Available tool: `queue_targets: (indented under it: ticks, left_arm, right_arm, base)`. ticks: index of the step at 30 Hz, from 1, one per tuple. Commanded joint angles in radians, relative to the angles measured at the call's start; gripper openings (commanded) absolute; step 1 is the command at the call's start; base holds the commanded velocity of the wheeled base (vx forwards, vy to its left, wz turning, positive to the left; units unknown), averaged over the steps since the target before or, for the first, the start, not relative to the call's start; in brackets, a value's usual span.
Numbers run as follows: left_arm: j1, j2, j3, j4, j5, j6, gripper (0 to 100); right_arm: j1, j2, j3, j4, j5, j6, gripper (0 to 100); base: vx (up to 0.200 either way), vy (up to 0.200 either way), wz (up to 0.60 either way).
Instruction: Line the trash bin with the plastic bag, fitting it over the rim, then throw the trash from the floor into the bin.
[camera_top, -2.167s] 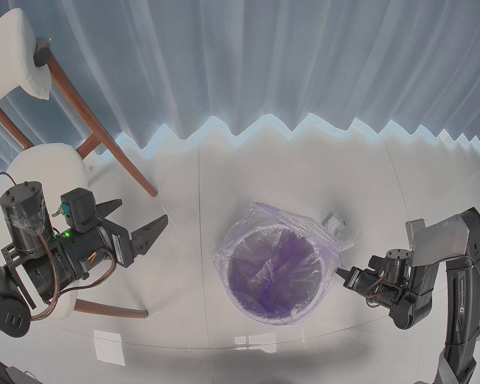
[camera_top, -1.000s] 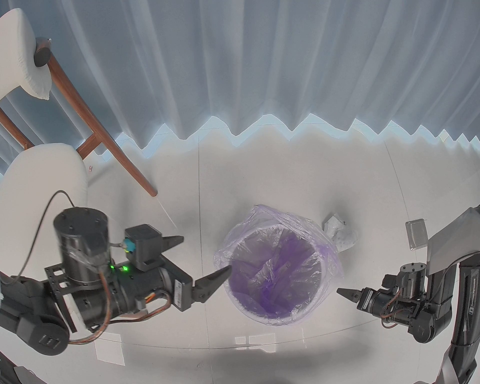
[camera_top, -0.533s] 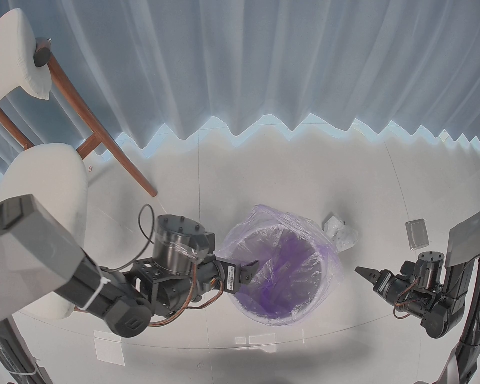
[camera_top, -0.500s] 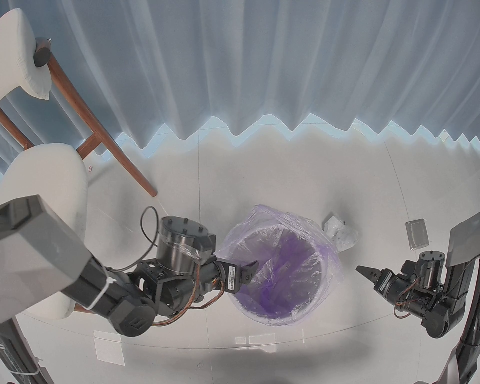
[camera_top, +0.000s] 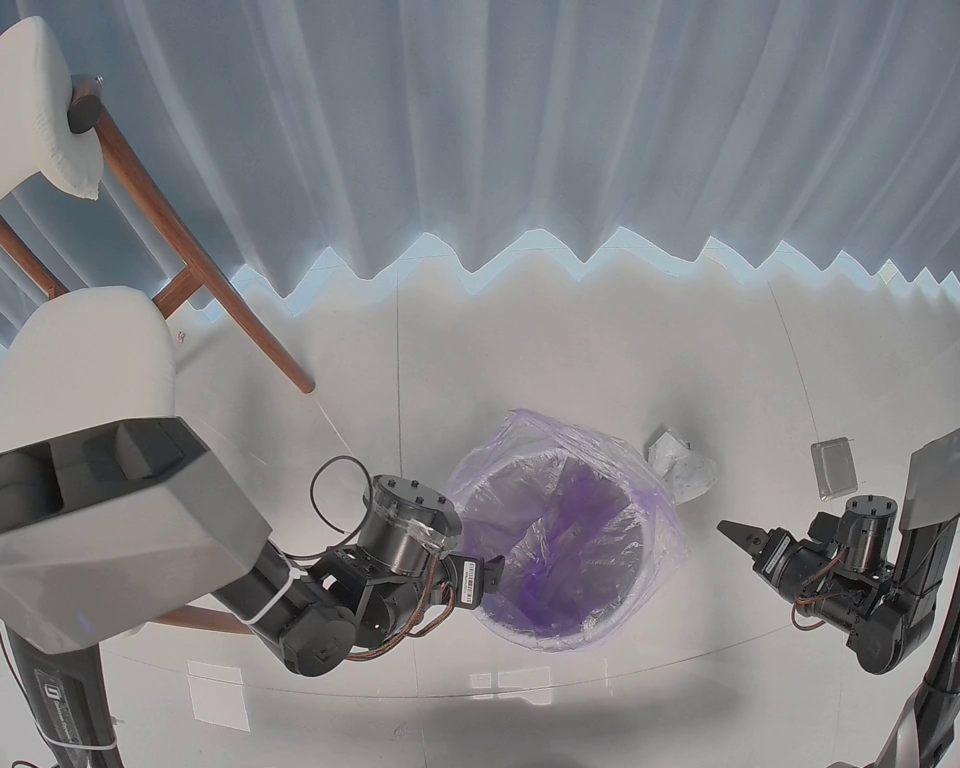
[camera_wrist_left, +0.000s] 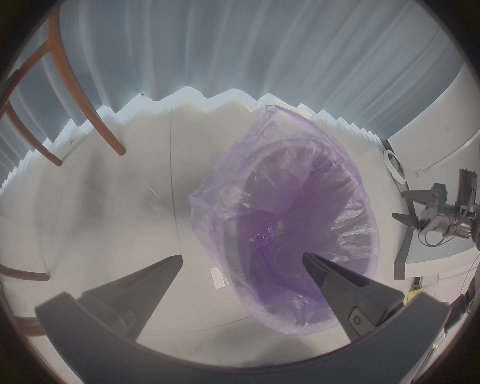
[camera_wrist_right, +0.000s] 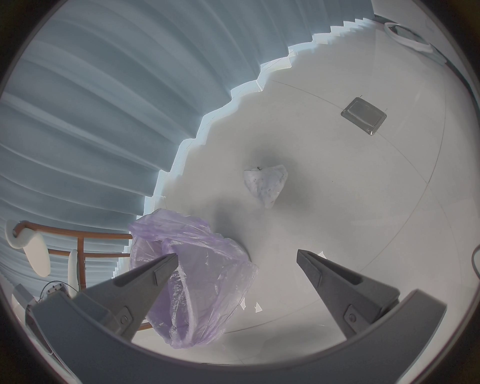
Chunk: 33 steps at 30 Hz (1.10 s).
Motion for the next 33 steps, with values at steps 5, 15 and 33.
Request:
queue_targets:
  ticks: [5,15,33]
  left_arm:
    - [-0.005,0.108,-0.056,-0.001,0.002,-0.007,100]
    - [-0.017,0.113,-0.073,-0.001,0.004,0.011,0]
    - [0.084,0.024,-0.064,0.003,0.004,0.226,0]
  right_arm:
    - [0.001,-0.006,0.002,-0.018,0.0,0.001,100]
    - [0.001,-0.007,0.014,-0.018,0.0,-0.001,100]
    - [0.059,-0.003,0.066,-0.018,0.002,-0.034,100]
  base:
    - [0.0,0.0,0.0]
    - [0.0,0.0,0.0]
    - [0.0,0.0,0.0]
